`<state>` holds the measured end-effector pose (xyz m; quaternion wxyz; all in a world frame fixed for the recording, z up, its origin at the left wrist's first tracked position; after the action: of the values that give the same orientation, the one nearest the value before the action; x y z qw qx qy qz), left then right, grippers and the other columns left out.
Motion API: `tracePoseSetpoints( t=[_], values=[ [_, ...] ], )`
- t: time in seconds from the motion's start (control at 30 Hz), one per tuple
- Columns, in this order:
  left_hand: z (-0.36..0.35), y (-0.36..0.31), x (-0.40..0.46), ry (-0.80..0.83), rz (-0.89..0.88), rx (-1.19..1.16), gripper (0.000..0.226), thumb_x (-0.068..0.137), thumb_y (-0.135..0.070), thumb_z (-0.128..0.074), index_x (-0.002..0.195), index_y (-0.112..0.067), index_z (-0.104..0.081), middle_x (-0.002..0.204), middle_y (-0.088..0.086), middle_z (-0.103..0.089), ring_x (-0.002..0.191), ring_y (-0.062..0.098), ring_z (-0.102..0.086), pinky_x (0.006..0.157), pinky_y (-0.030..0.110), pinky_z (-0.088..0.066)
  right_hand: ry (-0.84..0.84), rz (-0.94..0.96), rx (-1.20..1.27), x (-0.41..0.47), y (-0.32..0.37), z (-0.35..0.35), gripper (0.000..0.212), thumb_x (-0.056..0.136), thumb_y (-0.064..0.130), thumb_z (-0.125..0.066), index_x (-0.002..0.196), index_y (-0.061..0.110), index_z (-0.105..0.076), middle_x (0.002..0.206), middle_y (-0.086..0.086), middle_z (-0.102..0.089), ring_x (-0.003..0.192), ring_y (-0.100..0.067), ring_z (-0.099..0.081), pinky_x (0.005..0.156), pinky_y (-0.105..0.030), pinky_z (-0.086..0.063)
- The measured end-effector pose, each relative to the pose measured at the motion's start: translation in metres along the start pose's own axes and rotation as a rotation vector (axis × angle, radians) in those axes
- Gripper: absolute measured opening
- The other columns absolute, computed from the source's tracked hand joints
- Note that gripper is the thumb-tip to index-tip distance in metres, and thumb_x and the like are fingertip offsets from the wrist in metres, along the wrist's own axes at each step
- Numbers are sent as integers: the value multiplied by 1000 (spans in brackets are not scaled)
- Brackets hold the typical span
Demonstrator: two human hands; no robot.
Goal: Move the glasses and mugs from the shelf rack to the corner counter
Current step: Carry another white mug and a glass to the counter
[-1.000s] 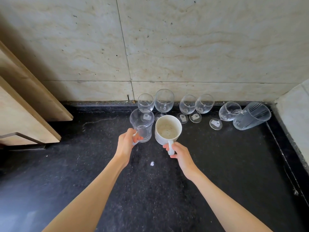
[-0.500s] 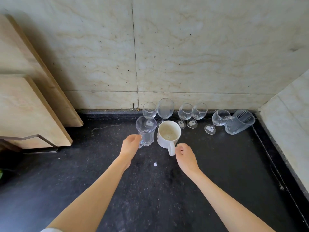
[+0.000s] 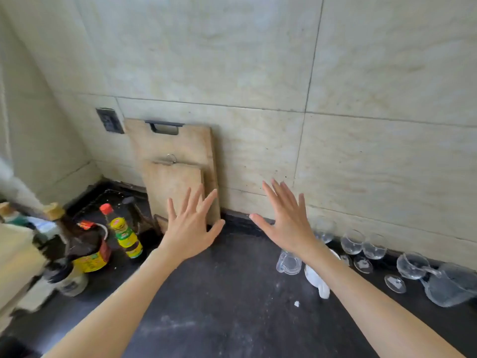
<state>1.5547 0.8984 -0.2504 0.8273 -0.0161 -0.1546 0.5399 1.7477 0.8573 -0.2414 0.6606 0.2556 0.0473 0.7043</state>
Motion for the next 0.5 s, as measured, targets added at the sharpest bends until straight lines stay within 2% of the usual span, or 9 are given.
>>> tracePoseSetpoints(
  t=[0.1,0.2,0.4,0.5],
  values=[
    [58,40,-46,-142,108,156,67,85,-61,-30,145,-43,-8,160,-3,-2,146,26,5,112,60,7,32,200,-18,9,66,-7,78,80,72,-24,145,39,7,158,7,8,144,-13,14,114,-54,8],
    [103,80,-122,-193,280,265,70,82,-64,-27,145,-44,-6,160,-2,-4,146,29,1,111,63,3,62,402,-36,-1,144,-19,83,77,75,-21,145,38,6,158,5,9,144,-17,15,111,-57,9],
    [189,133,-295,-299,608,367,69,79,-67,-21,139,-52,8,158,-6,3,145,26,10,111,60,8,119,741,40,-62,310,-40,82,78,75,-19,146,36,4,159,3,5,145,-20,9,112,-61,2],
    [227,147,-395,-333,781,443,68,82,-67,-24,140,-50,7,156,-7,11,144,26,12,110,57,11,130,923,101,-114,400,-40,82,80,72,-25,145,35,7,158,2,8,145,-22,9,111,-62,5]
  ],
)
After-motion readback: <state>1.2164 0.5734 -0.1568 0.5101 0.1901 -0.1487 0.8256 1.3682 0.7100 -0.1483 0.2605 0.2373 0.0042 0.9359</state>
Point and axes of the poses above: each hand's wrist, its own x-axis towards the middle knuckle, its own z-axis out of the back of the hand, y = z × x, the point moved 8 cm from there along x, towards the middle knuckle
